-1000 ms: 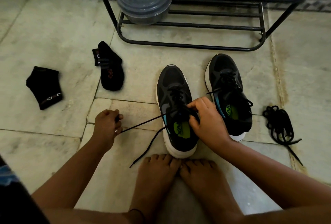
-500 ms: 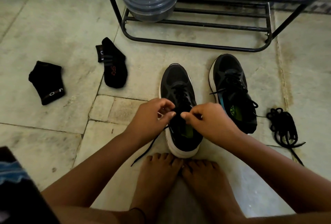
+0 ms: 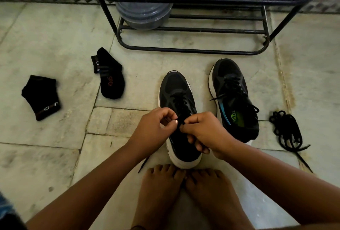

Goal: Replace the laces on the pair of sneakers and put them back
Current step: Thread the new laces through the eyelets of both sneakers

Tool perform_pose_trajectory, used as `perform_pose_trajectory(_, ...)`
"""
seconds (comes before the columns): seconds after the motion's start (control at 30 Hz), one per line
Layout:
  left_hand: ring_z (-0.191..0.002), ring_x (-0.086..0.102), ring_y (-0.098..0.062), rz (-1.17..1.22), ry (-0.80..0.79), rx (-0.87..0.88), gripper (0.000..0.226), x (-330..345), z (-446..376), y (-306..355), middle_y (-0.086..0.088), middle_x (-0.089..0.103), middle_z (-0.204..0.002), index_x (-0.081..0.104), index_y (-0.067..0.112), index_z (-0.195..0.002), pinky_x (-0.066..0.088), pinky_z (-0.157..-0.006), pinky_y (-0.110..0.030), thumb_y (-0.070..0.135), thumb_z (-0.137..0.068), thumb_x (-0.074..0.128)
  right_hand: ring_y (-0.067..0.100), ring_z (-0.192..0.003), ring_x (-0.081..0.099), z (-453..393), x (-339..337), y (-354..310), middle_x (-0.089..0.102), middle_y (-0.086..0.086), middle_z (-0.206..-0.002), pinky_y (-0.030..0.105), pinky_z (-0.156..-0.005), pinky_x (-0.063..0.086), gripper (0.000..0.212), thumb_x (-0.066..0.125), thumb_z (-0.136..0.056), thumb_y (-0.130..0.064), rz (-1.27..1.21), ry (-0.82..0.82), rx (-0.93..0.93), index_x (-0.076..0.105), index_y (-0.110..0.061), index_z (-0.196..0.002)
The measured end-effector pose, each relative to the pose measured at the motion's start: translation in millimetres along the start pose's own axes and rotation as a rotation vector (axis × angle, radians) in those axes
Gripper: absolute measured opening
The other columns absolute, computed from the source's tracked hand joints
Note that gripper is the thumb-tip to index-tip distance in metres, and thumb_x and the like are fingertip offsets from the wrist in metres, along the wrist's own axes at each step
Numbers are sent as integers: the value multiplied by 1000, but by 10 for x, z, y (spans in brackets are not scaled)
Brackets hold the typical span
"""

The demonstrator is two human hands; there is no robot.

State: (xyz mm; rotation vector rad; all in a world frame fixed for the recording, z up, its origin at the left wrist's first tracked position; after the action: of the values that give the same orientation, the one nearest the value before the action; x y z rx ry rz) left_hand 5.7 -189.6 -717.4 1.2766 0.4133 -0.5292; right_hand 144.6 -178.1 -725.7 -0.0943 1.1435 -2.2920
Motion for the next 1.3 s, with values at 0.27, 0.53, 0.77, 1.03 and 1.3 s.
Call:
perform_pose_trajectory(0.27,-56,48,-5,364,-102,-171,12,96,-10,132,-5,71,-88,57,14,-84,41,-54,-20,13,-94,50,18,-39,54,217,-121,28,70,11,-79,22,-36,39,19,53,-91,-9,-78,-5,-69,69,-8,-80)
perform_pose_trajectory(0.53,-53,43,-3,216,-271,-36,18,243,10,335,10,51,-60,51,23,-81,38,-54,-20,16,-96,46,11,-59,54,286,-126,69,58,-4,-66,28,-55,47,22,48,-96,-15,258,45,-238,58,-21,-77)
perform_pose_trajectory(0.77,-67,51,-8,-102,-316,251,6,247,29,433,6,55,-79,57,26,-84,40,-60,-22,24,-88,54,5,-76,62,238,-387,-211,67,-6,-82,27,-75,54,18,57,-92,-23,547,-20,-436,65,-29,-107)
perform_pose_trajectory(1.03,-73,45,6,-369,-217,384,10,226,111,452,19,48,-86,62,34,-96,33,-59,-14,30,-87,61,6,-79,60,132,-428,-298,65,-11,-80,28,-76,51,6,62,-88,-32,882,-133,-384,67,-30,-91)
perform_pose_trajectory(1.3,-62,60,0,201,-152,57,19,123,79,403,7,66,-79,58,29,-99,47,-57,-15,11,-91,57,11,-63,53,140,-330,-273,52,-6,-66,24,-57,43,11,49,-93,-36,881,72,-484,44,-28,-88)
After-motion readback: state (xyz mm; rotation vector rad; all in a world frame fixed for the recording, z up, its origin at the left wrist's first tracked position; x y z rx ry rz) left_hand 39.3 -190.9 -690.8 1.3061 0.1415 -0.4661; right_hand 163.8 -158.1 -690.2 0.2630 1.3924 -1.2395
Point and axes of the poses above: each hand's wrist, its own z-axis away from the middle knuckle, its own x-axis out of the palm, y = z × x, the point moved 6 cm from there along -z, towards the middle knuckle
